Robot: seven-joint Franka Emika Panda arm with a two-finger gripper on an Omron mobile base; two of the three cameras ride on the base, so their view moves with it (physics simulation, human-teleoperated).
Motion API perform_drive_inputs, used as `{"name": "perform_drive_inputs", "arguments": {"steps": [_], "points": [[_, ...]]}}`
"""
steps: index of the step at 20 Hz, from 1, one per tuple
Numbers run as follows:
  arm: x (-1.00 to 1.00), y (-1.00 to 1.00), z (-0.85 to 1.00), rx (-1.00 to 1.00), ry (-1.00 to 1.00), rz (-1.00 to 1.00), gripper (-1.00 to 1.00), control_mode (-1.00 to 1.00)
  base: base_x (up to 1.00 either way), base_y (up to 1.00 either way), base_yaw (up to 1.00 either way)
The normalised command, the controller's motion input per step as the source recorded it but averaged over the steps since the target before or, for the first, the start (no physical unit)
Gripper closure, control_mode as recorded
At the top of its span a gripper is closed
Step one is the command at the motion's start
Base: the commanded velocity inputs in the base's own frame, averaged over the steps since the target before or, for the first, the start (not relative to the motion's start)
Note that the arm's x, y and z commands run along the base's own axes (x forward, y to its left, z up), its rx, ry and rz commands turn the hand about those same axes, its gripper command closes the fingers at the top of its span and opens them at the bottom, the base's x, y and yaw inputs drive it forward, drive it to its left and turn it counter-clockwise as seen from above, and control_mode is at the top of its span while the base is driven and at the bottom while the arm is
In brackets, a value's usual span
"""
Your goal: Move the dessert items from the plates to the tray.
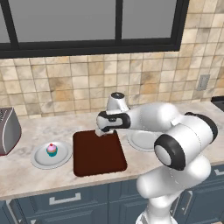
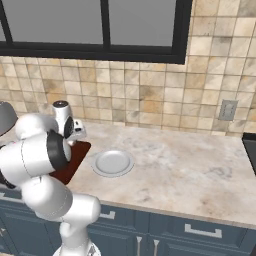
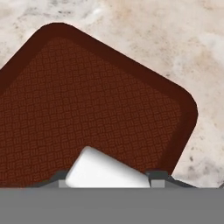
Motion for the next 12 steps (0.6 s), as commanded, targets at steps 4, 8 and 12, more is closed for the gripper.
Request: {"name": "perform_drive_inputs", "arguments": {"steps": [4,8,12], "points": [[0.18,0.17,-0.05,0.00,0.00,0.03,1.00,-1.00,0.00,0.00,0.00],[0.18,0.18,-0.15,0.00,0.00,0.02,1.00,-1.00,0.00,0.00,0.00],[0.19,0.21,-0.25,0.00,0.00,0.01,1.00,-1.00,0.00,0.00,0.00]]}}
